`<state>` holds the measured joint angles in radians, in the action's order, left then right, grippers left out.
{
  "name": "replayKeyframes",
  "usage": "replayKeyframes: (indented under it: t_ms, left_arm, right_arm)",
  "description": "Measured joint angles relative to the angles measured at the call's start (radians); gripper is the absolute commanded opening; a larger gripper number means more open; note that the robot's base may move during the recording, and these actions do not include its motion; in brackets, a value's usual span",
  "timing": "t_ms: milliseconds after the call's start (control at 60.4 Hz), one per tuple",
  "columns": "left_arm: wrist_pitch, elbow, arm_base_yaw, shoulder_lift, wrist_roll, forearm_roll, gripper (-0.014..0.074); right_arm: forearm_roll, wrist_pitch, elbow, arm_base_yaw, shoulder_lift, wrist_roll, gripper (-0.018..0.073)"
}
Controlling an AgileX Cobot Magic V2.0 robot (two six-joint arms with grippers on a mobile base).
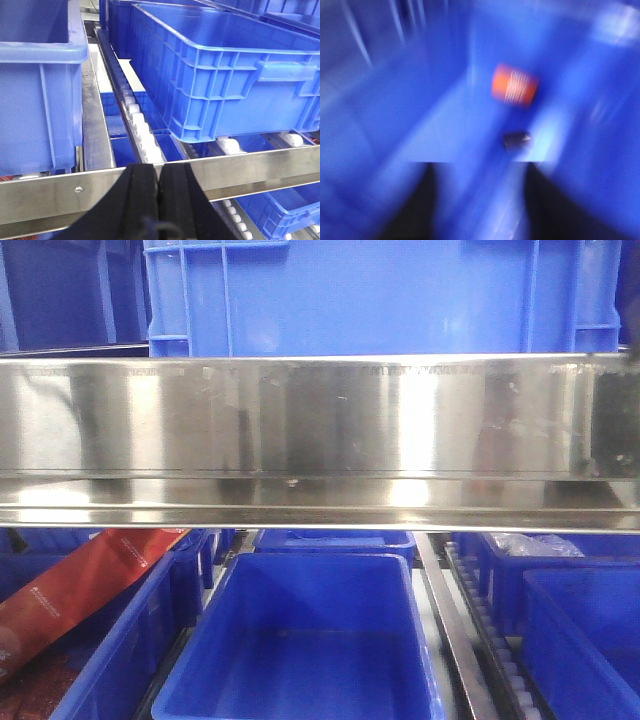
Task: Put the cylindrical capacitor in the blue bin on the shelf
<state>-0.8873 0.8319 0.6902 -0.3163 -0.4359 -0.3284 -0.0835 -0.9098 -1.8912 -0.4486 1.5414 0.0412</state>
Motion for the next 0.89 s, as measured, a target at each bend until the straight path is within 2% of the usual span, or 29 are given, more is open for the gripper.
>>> replayKeyframes:
  t_ms: [248, 430, 679, 894]
  left_arm:
    - [0.000, 0.000, 0.000, 0.000, 0.000, -0.012, -0.0111]
    - [0.001, 0.000, 0.000, 0.000, 0.000, -0.027, -0.0111]
    - [0.001, 0.000, 0.000, 0.000, 0.000, -0.033, -0.0111]
    - [0.001, 0.000, 0.000, 0.000, 0.000, -0.035, -0.0111]
  right_arm:
    - [0.106, 0.068, 0.250, 0.000, -0.303, 0.000, -0.0162]
    - [0.144, 0.148, 0.525, 0.000, -0.518, -0.008, -0.0162]
    - [0.153, 0.330, 0.914, 0.000, -0.792, -0.021, -0.0162]
    - [0.153, 0.412, 1.180, 0.000, -1.009, -0.023, -0.0162]
